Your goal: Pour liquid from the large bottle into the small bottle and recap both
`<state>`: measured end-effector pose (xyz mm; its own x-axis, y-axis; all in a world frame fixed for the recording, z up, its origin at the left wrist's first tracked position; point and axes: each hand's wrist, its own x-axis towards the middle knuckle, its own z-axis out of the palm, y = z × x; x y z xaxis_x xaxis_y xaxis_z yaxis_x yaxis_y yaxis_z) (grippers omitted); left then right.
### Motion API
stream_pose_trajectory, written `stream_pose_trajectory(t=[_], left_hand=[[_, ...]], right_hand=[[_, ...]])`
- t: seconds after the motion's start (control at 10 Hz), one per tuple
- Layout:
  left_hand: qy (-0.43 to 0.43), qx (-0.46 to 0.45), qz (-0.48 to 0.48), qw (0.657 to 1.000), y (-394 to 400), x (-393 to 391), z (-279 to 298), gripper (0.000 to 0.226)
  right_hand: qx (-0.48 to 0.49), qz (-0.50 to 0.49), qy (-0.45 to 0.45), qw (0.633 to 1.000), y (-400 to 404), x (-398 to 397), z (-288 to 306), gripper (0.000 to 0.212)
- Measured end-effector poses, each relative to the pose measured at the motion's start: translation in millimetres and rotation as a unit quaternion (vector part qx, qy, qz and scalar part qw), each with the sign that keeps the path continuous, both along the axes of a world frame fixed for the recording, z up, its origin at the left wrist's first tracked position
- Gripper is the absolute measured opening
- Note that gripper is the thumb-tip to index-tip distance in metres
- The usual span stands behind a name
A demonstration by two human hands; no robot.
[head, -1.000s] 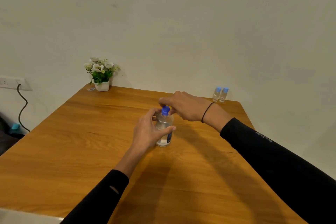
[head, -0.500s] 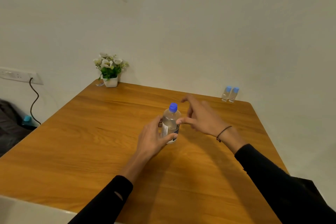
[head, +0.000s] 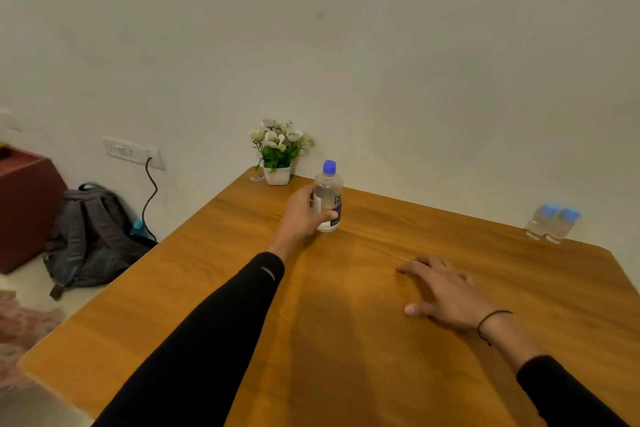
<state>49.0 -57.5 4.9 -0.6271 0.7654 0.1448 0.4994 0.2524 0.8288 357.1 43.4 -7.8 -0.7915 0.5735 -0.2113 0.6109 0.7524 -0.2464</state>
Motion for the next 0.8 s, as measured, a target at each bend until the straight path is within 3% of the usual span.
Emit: stream_pose_trajectory(t=[0.2,0.5,0.8], left_hand=[[0.036,-0.009,0.017,0.999,42,-56,-3,0.077],[0.051,0.0,0.043,0.998,70,-87,-8,0.084],[0.049,0.048,0.179,0.981,57,-59,-10,0.043]], right_hand=[[-0.002,0.016,-0.031,0.999,42,-47,7,0.074],[0.08,-0.022,0.064,0.995,60,-76,-16,0.039],[0.102,0.004,0.025,0.994,51,-70,-19,0.045]])
